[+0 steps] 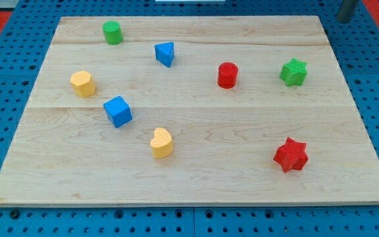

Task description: Move the green star to top center

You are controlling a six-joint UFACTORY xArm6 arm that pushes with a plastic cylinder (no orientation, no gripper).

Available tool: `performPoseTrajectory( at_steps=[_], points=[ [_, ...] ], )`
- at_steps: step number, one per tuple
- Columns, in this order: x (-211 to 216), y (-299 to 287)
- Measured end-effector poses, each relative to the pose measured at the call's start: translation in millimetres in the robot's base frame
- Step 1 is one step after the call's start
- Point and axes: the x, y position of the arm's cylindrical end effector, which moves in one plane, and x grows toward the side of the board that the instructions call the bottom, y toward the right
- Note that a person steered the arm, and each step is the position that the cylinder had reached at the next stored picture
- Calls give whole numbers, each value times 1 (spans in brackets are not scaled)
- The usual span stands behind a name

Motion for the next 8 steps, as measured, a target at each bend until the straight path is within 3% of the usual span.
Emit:
performPoseTrajectory(
  at_steps=[6,7,8],
  points=[
    [14,11],
    [22,11],
    [59,11]
  ],
)
